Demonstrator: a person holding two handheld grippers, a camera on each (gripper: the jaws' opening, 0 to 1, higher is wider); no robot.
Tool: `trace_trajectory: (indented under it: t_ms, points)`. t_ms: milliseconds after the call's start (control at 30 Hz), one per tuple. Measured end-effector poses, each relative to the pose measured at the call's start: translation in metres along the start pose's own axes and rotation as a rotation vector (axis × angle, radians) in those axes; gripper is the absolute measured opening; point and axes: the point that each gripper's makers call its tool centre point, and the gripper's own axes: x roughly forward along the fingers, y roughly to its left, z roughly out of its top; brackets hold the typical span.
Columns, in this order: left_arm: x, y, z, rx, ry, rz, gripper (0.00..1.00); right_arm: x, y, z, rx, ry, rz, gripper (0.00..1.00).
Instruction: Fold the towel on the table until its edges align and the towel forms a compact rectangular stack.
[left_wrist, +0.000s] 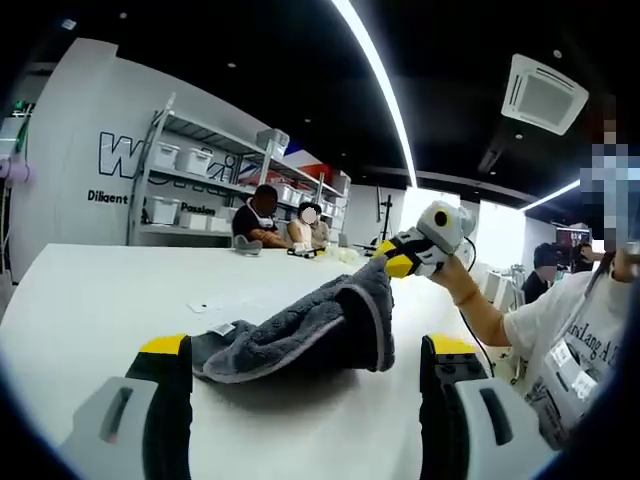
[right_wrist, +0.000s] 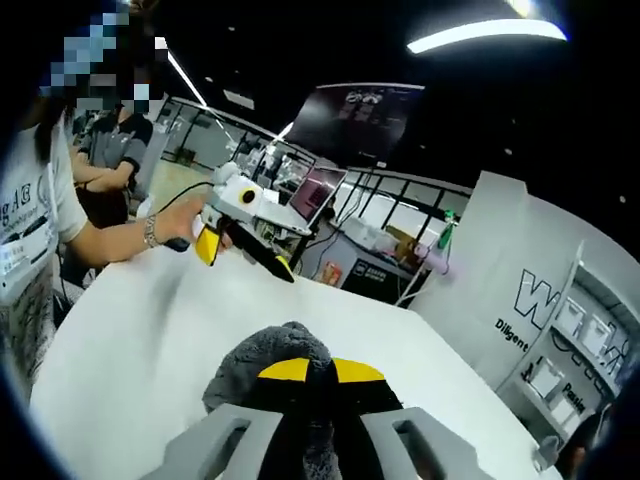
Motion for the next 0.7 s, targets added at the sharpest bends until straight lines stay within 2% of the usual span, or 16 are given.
trace_trajectory:
  t_ms: [433,600,700]
  points:
    - [-0.001,0.003,-0.002,-0.006,0.006,0.008,0.99,-0.036,-0.03,0.051,-0.016,-0.093,-0.089,0.06]
    - [-0.001,0.005,-0.002,-0.009,0.008,0.008,0.99,-0.049,-0.047,0.068,-0.005,-0.153,-0.158,0.06]
    - [-0.001,0.006,-0.001,-0.01,0.008,0.01,0.99,-0.057,-0.058,0.07,0.012,-0.175,-0.208,0.06]
